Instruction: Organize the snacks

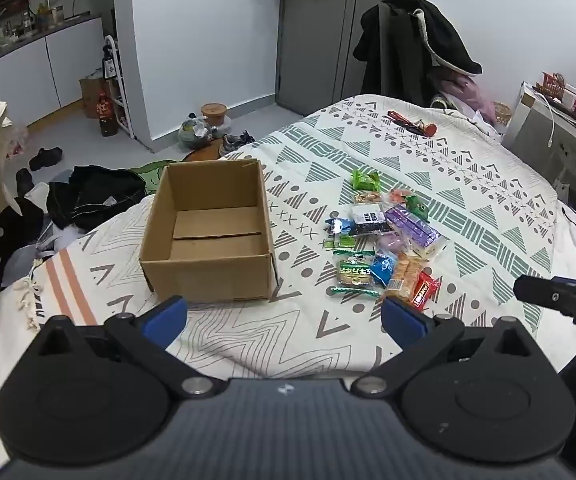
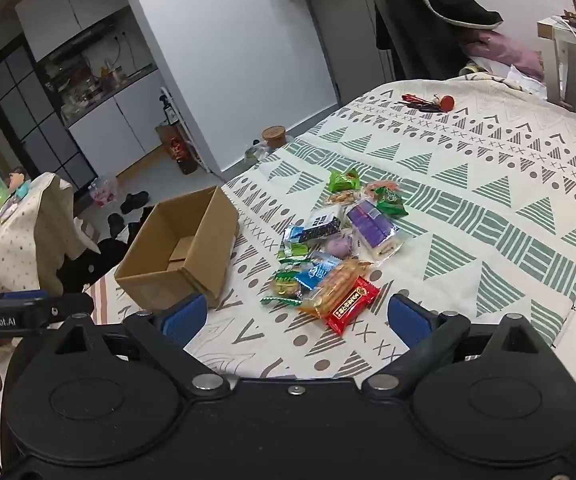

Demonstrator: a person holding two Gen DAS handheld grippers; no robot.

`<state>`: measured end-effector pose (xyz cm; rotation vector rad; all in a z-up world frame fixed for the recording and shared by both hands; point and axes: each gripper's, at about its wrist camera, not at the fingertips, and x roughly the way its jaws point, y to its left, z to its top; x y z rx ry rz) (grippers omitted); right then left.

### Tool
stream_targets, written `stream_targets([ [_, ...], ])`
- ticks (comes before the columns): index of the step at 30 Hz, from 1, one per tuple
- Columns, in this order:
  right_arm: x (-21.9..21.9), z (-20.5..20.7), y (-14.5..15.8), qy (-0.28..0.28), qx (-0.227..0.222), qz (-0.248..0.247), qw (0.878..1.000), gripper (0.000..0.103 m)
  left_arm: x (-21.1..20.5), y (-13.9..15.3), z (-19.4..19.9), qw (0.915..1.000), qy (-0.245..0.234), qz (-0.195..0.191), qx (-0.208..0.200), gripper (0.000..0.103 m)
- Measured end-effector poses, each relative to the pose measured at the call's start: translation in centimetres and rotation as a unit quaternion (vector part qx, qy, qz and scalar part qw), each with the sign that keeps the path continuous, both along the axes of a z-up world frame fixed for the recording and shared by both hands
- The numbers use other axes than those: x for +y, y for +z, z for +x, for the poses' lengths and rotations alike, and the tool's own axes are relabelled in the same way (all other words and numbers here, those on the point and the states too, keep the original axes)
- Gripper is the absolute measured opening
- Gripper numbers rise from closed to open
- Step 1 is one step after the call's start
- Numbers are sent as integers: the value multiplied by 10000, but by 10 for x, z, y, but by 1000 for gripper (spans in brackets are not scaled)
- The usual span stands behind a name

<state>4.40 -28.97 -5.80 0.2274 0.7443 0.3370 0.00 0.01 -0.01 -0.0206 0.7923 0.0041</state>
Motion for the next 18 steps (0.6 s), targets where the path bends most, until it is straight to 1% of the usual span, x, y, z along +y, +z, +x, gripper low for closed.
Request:
stream_targets([
  [1, 6, -4, -1, 19, -94, -156, 9998, 98, 0, 0, 0, 10000, 14, -29, 16, 103],
  [3, 6, -5, -1, 13, -84, -141, 9999, 98, -2, -1, -1, 10000, 9, -60, 53, 103],
  [4, 7, -5, -1, 13, -87, -145, 9999, 98, 3, 0, 5, 9998, 21, -144, 164, 103],
  [7, 8, -8, -1, 51, -165, -200, 9997, 98, 5, 2, -5, 9999, 39, -86, 54, 103],
  [8, 7, -13, 0, 115, -160, -148, 9997, 98, 6, 2, -7, 9999, 38, -81, 44, 103],
  [11, 1, -9, -1, 165, -169, -120, 9996, 103, 8, 3, -11, 9999, 53, -89, 67, 103],
  [18, 4, -12, 0, 174, -175, -120, 9996, 103, 4, 2, -10, 10000, 26, 22, 84, 103],
])
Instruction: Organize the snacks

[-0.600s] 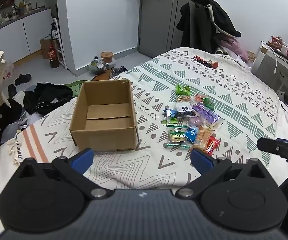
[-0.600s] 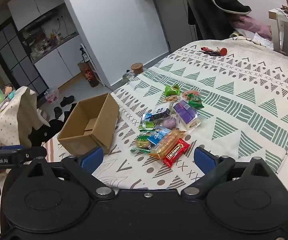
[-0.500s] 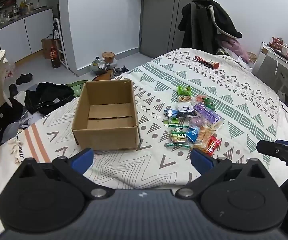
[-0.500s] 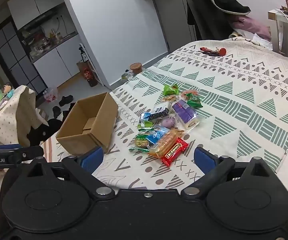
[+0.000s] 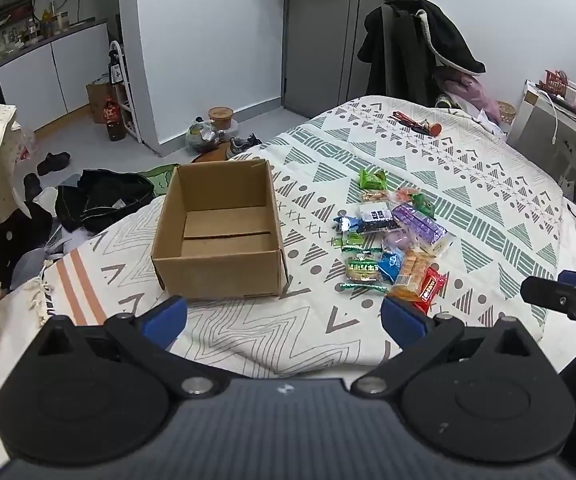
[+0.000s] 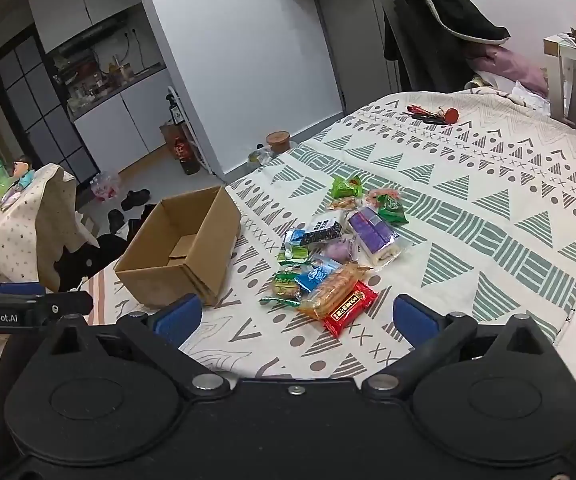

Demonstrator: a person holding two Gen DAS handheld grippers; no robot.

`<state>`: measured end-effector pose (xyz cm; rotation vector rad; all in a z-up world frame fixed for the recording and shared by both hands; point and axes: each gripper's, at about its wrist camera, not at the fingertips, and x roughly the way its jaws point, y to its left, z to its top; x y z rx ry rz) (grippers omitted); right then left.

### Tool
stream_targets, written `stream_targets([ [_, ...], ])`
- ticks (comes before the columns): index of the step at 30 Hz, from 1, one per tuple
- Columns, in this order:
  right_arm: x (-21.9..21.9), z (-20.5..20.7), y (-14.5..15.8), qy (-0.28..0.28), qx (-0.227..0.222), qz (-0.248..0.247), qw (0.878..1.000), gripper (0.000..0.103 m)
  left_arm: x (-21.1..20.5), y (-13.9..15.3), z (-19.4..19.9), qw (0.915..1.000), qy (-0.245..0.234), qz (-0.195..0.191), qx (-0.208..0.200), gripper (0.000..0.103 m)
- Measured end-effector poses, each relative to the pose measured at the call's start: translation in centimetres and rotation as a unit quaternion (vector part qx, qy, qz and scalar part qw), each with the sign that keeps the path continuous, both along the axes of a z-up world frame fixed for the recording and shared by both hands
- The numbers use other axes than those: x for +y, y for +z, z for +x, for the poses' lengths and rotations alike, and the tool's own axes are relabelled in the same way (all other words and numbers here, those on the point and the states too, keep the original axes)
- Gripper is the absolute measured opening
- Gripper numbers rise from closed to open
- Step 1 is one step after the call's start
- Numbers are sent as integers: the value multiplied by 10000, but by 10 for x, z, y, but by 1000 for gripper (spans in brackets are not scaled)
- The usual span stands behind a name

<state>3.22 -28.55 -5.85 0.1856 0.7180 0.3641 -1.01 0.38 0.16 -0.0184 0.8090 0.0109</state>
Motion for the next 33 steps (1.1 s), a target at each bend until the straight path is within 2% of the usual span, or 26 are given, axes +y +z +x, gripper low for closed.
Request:
stream_targets([
  [33, -3, 0, -2, -40, -9, 83, 10000, 103, 2, 1, 0, 10000, -64, 18, -42, 103],
])
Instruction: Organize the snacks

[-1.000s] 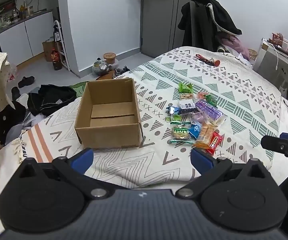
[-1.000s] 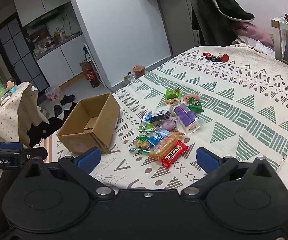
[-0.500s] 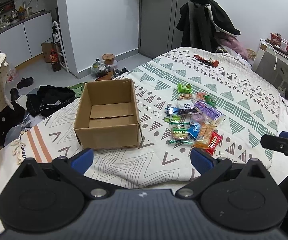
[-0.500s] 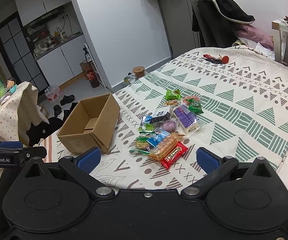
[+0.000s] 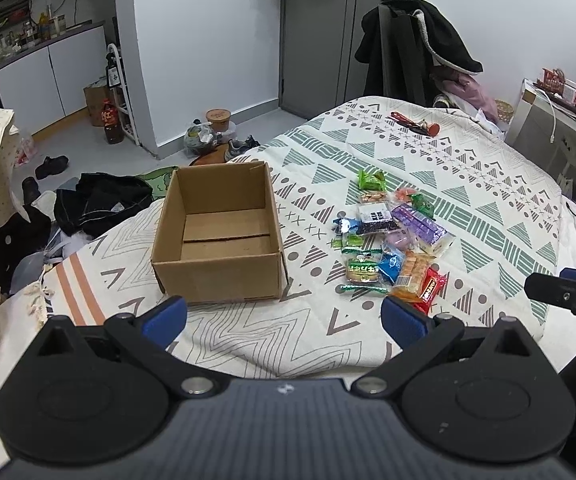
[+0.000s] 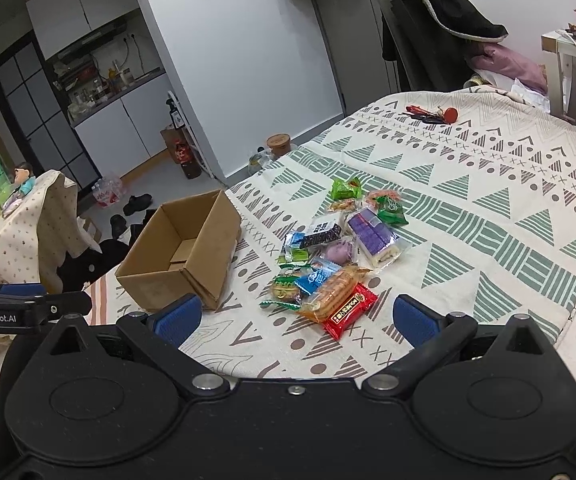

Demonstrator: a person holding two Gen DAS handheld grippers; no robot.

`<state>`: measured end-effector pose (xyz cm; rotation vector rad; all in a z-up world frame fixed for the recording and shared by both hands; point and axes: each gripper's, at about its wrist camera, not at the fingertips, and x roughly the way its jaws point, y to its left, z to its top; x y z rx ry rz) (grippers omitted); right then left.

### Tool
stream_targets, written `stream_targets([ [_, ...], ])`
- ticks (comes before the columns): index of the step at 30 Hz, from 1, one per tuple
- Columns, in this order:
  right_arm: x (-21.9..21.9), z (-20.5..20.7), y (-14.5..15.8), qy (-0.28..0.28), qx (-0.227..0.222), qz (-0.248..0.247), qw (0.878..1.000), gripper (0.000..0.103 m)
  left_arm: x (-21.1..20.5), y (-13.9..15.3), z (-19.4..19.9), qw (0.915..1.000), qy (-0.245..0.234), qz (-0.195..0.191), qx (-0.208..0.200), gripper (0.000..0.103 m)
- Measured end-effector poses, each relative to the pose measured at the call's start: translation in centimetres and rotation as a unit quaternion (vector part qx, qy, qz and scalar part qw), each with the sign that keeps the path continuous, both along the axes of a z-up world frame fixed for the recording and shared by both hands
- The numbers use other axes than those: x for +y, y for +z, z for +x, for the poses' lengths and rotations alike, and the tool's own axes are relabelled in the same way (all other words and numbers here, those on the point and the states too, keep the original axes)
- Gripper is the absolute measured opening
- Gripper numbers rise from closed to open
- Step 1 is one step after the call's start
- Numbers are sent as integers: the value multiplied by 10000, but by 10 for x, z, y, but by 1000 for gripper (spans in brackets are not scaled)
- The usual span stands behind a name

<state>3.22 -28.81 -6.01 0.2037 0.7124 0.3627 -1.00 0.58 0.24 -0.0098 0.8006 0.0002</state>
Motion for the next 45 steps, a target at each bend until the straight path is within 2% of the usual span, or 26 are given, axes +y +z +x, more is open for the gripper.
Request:
stream_targets([
  [25, 1, -2, 2, 56, -87, -99, 9999, 103, -9, -5, 5, 10000, -63, -18, 12, 103],
  [45, 17, 9, 2, 173, 64, -718, 9973, 103, -9, -10, 5, 9999, -5, -143, -80, 103],
])
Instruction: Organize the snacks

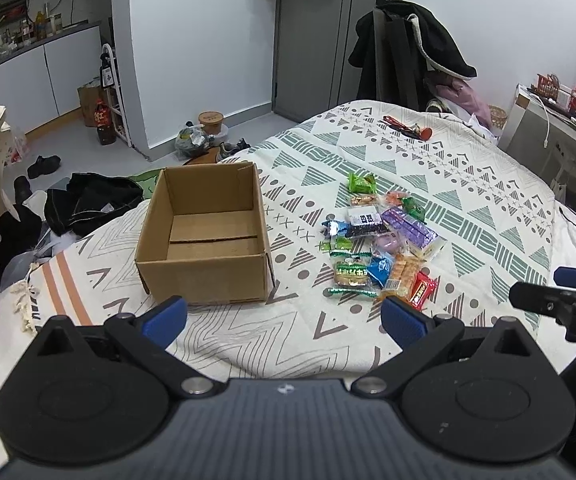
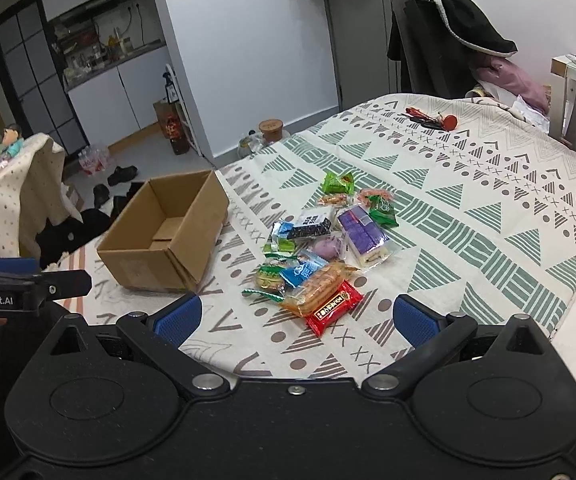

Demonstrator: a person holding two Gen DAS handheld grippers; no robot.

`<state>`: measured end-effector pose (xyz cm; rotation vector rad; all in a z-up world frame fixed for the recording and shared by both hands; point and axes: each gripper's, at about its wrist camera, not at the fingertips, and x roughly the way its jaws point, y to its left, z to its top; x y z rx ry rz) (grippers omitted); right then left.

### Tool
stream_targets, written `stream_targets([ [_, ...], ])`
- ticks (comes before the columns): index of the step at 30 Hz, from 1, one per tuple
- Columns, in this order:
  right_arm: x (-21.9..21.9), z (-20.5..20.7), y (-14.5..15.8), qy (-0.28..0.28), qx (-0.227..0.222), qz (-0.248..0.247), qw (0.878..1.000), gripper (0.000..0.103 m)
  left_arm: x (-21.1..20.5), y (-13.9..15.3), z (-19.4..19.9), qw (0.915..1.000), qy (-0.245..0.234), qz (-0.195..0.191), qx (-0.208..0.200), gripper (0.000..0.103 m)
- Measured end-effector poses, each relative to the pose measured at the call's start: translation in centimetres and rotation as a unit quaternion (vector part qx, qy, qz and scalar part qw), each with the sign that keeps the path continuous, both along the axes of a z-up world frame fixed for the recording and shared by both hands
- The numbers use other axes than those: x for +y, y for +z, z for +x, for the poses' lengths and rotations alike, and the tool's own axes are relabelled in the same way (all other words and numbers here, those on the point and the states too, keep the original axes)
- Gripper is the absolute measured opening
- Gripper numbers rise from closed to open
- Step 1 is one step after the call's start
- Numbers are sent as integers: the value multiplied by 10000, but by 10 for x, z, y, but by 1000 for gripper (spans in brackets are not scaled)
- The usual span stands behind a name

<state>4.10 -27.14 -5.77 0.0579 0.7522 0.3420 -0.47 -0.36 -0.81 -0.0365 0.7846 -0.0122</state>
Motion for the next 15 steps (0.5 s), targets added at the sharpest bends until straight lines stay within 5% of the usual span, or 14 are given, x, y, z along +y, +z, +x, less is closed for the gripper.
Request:
stream_targets([
  [15, -5, 37, -14, -149, 527, 45, 9985, 103, -6, -25, 37, 9991, -190, -327, 206, 102],
])
